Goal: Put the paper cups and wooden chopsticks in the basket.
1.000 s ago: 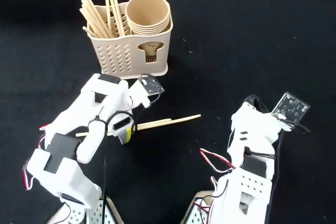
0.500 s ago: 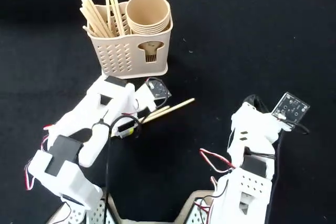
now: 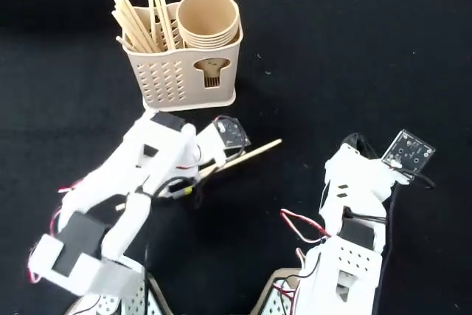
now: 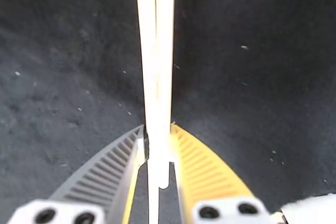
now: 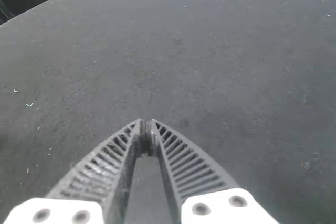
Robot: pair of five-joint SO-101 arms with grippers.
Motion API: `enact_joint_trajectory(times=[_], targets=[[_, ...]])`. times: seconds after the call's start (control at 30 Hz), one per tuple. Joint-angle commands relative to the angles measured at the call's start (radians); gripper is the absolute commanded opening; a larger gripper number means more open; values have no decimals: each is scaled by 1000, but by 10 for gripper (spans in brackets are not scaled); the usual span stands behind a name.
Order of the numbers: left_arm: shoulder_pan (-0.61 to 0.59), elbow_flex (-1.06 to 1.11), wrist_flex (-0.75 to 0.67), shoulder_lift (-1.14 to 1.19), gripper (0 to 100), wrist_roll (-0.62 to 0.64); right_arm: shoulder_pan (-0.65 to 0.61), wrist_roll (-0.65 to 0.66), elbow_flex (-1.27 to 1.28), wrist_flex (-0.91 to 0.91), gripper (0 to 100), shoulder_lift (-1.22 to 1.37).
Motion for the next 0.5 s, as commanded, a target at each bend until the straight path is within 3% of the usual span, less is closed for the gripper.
enact_joint_trajectory(times=[0.0,0.47], targets=[[7,41,14,-106,39,-8,-12,0,-51,-21,35,-12],[-21,53,69,-658,38,-9,-12,0,-51,-21,35,-8]])
